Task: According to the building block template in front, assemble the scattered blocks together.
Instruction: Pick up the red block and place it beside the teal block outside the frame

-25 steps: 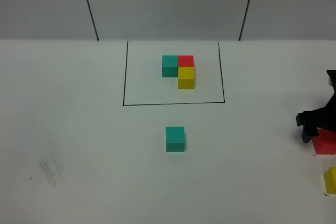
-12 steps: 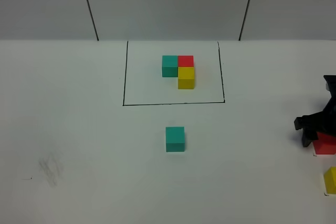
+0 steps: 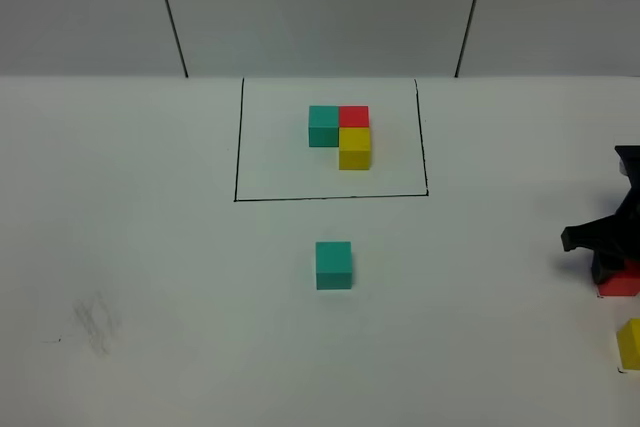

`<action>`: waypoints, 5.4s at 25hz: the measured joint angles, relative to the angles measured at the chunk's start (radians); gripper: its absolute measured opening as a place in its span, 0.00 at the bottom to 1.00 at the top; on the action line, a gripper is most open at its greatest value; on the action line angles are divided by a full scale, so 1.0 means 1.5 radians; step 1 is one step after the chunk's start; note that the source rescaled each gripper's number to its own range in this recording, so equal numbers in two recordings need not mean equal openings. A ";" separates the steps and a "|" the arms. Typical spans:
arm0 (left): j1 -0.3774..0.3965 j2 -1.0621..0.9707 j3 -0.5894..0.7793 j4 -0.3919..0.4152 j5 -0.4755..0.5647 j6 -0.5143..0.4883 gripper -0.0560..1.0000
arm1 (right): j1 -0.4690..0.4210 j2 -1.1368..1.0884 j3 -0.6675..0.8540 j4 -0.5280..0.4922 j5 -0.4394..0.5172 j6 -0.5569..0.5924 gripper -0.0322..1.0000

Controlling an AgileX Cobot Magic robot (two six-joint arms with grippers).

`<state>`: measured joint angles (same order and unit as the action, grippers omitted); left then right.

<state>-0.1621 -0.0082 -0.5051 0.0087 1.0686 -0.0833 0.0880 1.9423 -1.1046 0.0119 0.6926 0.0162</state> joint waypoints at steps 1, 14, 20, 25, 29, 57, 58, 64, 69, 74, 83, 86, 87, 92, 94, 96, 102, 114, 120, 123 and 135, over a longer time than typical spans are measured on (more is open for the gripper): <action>0.000 0.000 0.000 0.000 0.000 0.000 0.55 | 0.000 -0.009 0.000 0.000 0.001 0.000 0.04; 0.000 0.000 0.000 0.000 0.000 0.000 0.55 | 0.118 -0.223 -0.018 -0.001 0.084 -0.190 0.04; 0.000 0.000 0.000 0.000 0.000 0.000 0.55 | 0.239 -0.219 -0.047 0.004 0.123 -0.370 0.04; 0.000 0.000 0.000 0.000 0.000 0.000 0.55 | 0.325 -0.208 -0.071 0.034 0.144 -0.510 0.04; 0.000 0.000 0.000 -0.001 0.000 0.000 0.55 | 0.383 -0.156 -0.113 0.057 0.190 -0.578 0.04; 0.000 0.000 0.000 -0.001 0.000 0.000 0.55 | 0.451 0.059 -0.260 -0.017 0.150 -0.641 0.04; 0.000 0.000 0.000 -0.001 0.000 0.000 0.55 | 0.451 0.067 -0.265 -0.017 0.149 -0.644 0.04; 0.000 0.000 0.000 -0.001 0.000 0.000 0.55 | 0.451 0.113 -0.317 -0.017 0.158 -0.646 0.04; 0.000 0.000 0.000 -0.001 0.000 0.000 0.55 | 0.451 0.137 -0.344 -0.017 0.180 -0.646 0.04; 0.000 0.000 0.000 -0.001 0.000 0.000 0.55 | 0.450 0.141 -0.345 -0.016 0.195 -0.646 0.04; 0.000 0.000 0.000 -0.001 0.000 0.000 0.55 | 0.450 0.141 -0.345 0.005 0.202 -0.649 0.04; 0.000 0.000 0.000 -0.001 0.000 0.000 0.55 | 0.450 0.141 -0.345 0.007 0.190 -0.650 0.04; 0.000 0.000 0.000 -0.001 0.000 0.000 0.55 | 0.450 0.141 -0.345 0.007 0.186 -0.651 0.04; 0.000 0.000 0.000 -0.001 0.000 0.000 0.55 | 0.450 0.141 -0.345 0.008 0.180 -0.654 0.04; 0.000 0.000 0.000 -0.001 0.000 0.000 0.55 | 0.450 0.141 -0.345 0.009 0.179 -0.657 0.04; 0.000 0.000 0.000 -0.001 0.000 0.000 0.55 | 0.450 0.142 -0.346 0.009 0.179 -0.659 0.04; 0.000 0.000 0.000 -0.001 0.000 0.000 0.55 | 0.450 0.162 -0.347 0.010 0.174 -0.661 0.04; 0.000 0.000 0.000 -0.001 0.000 0.000 0.55 | 0.450 0.199 -0.347 0.012 0.149 -0.662 0.04; 0.000 0.000 0.000 -0.001 0.000 0.000 0.55 | 0.450 0.200 -0.349 0.012 0.150 -0.662 0.04; 0.000 0.000 0.000 -0.001 0.000 0.000 0.55 | 0.449 0.201 -0.349 0.009 0.150 -0.653 0.04; 0.000 0.000 0.000 -0.001 0.000 0.000 0.55 | 0.442 0.201 -0.350 0.019 0.152 -0.639 0.04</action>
<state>-0.1621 -0.0082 -0.5051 0.0078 1.0686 -0.0833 0.7512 2.2438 -1.6303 0.0405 0.9212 -0.9427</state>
